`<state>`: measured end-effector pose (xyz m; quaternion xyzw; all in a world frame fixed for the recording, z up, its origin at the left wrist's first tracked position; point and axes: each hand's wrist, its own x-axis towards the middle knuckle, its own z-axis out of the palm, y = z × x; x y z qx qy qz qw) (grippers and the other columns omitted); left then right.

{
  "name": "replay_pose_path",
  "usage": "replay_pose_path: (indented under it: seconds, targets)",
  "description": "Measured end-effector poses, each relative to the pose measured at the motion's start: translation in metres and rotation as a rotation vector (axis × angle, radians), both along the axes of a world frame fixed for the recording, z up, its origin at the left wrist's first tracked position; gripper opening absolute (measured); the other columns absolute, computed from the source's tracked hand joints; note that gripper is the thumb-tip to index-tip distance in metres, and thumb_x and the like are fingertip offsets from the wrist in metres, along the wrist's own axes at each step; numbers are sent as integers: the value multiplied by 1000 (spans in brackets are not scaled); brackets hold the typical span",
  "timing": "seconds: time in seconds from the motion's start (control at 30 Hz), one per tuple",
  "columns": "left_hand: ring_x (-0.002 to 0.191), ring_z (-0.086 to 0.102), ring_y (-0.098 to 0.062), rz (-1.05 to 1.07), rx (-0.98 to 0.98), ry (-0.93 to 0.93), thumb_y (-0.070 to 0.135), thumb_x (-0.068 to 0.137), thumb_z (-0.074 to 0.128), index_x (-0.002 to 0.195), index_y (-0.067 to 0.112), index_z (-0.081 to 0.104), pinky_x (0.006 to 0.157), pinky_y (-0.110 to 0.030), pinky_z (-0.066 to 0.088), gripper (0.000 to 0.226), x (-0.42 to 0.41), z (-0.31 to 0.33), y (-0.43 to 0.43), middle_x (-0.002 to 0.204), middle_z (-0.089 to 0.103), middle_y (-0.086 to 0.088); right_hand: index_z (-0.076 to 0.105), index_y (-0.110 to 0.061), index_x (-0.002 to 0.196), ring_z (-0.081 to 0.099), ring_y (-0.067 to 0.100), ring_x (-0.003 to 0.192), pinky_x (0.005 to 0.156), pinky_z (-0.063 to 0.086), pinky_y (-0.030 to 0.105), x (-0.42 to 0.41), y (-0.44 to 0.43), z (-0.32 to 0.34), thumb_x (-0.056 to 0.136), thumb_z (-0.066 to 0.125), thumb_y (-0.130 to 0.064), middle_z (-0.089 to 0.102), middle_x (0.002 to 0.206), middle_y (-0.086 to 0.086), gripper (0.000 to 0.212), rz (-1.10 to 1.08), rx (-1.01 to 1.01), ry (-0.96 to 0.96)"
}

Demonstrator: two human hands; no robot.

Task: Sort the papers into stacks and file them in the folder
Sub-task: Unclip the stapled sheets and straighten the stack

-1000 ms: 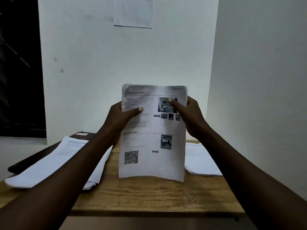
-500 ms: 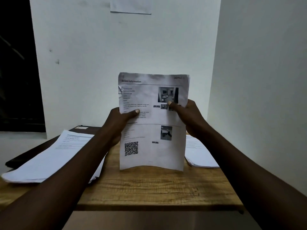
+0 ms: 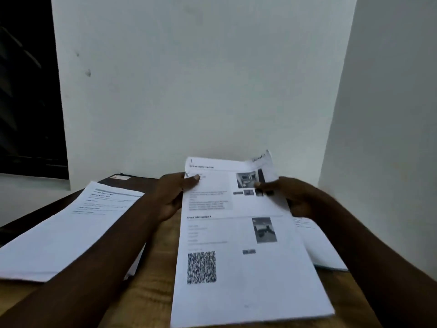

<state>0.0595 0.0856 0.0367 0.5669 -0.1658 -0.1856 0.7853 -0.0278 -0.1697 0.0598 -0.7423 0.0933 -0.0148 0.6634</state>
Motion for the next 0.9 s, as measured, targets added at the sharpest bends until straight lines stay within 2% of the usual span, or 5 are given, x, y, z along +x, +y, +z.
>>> replay_pose_path:
  seconds: [0.1, 0.3, 0.47, 0.6, 0.9]
  targets:
    - [108, 66, -40, 52, 19, 17, 4, 98, 52, 126, -9, 57, 82, -46, 59, 31, 12, -17, -7, 120, 66, -27, 61, 3, 123, 66, 31, 96, 86, 57, 44, 17, -2, -35, 87, 68, -14, 68, 116, 19, 40, 8, 77, 40]
    - [102, 69, -39, 79, 6, 71, 21, 96, 62, 119, -5, 62, 82, -52, 59, 35, 21, -44, -21, 115, 69, -25, 67, -4, 109, 69, 25, 84, 79, 59, 37, 25, -11, -68, 87, 70, -18, 73, 100, 12, 27, 32, 40, 55]
    - [89, 71, -35, 259, 62, -72, 16, 97, 61, 109, -4, 66, 84, -47, 58, 24, 25, -54, -28, 109, 71, -24, 65, -13, 80, 66, 13, 57, 56, 54, 23, 21, -9, -72, 91, 66, -16, 69, 65, 0, 12, 28, 16, 2]
    - [82, 71, -33, 390, 138, -177, 18, 95, 64, 89, 8, 71, 87, -49, 57, 14, 27, -61, -34, 96, 74, -20, 70, -7, 104, 72, 21, 76, 65, 59, 31, 24, -12, -71, 89, 68, -13, 75, 95, 11, 16, -133, 0, -171]
    - [100, 68, -45, 410, 8, -190, 18, 95, 64, 92, 8, 72, 95, -61, 51, 14, 29, -64, -26, 101, 72, -23, 69, -11, 97, 70, 26, 76, 57, 53, 26, 23, -14, -65, 76, 77, -3, 73, 94, 15, 24, -344, 21, -379]
